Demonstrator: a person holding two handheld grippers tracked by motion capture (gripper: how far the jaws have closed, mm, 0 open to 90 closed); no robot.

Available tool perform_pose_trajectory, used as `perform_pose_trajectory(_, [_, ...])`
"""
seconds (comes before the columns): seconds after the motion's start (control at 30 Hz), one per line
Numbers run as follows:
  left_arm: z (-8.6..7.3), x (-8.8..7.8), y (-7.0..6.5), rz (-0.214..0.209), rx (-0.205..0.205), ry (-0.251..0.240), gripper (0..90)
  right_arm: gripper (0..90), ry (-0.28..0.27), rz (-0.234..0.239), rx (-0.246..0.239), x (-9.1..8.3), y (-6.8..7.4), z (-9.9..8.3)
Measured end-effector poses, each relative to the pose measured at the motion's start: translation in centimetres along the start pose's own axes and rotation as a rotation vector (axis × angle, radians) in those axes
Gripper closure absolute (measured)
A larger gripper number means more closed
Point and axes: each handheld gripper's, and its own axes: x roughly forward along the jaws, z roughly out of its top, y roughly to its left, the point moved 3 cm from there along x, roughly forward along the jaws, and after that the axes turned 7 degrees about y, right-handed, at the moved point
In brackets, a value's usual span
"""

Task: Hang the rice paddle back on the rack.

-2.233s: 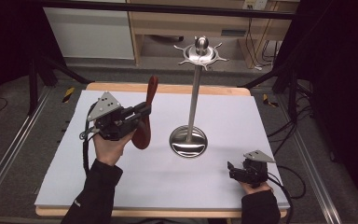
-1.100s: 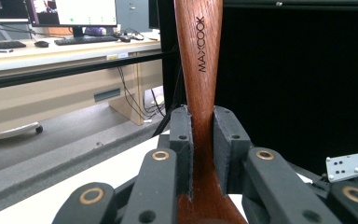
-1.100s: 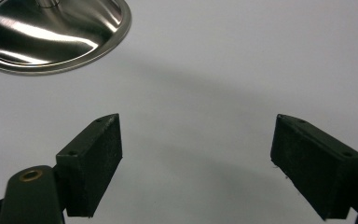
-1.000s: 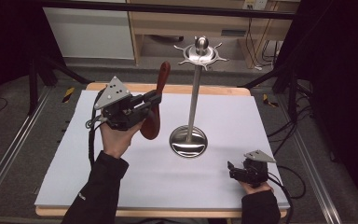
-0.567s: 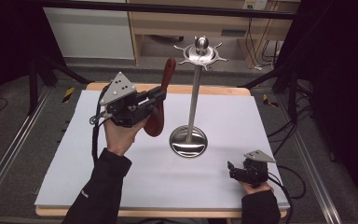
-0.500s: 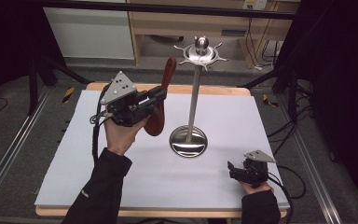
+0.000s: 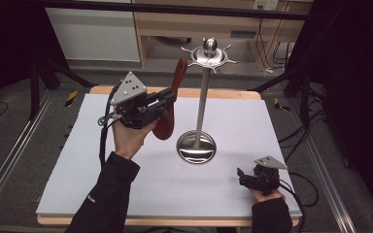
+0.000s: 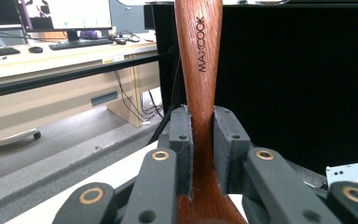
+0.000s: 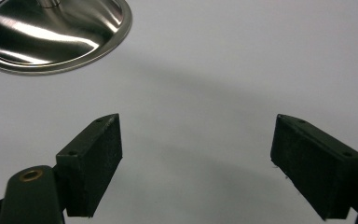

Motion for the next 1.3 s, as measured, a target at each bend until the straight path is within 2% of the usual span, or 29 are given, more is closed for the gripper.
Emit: perform_pose_trajectory(1.3, [0.1, 1.9, 0.1, -0.004, -0.007, 0.011, 78.1, 16.7, -0.002, 0.002, 0.002, 0.0, 0.0, 0.0])
